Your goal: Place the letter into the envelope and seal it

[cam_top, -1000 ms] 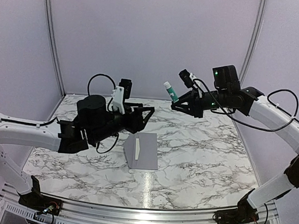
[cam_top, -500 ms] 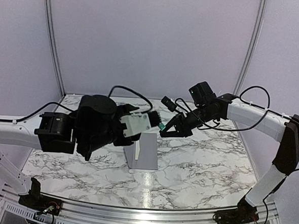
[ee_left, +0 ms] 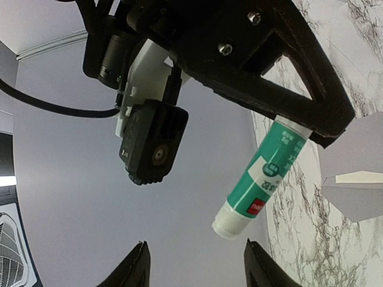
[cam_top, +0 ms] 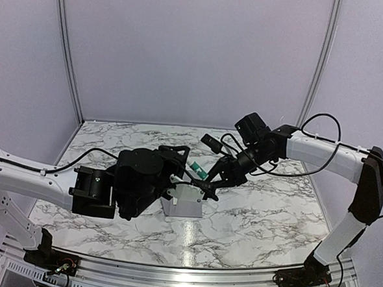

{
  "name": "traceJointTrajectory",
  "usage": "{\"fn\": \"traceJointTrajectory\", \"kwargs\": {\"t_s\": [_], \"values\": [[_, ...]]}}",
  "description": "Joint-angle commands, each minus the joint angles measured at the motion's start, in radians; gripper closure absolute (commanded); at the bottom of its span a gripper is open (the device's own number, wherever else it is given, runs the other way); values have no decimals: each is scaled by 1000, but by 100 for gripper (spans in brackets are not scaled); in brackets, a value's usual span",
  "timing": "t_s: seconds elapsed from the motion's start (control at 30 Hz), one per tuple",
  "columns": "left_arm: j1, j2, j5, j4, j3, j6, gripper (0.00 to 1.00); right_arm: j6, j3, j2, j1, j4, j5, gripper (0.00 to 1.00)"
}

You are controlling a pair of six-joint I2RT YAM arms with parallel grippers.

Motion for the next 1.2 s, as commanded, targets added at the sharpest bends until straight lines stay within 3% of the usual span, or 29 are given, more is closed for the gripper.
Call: {"fn": "traceJointTrajectory", "kwargs": {"t_s": [0.0,0.3,0.7,0.93,1.07,1.17], "values": [[-4,42,9,139,-21,150,45,-22,-2,-5,12,-18,-44,94],[-2,85,29,131,-28,204,48,-30,-16,-23,12,-16,-58,94],[8,130,-6,137,-19,224,71,-39,-29,-37,13,-25,-81,94],[14,130,-26,149,-27,235,75,-39,-28,-36,14,-33,-80,94],[15,133,-31,150,-27,231,82,-37,-28,-39,15,-29,-88,94],[16,140,-30,150,-22,200,88,-40,-19,-42,15,-30,-88,82]]}}
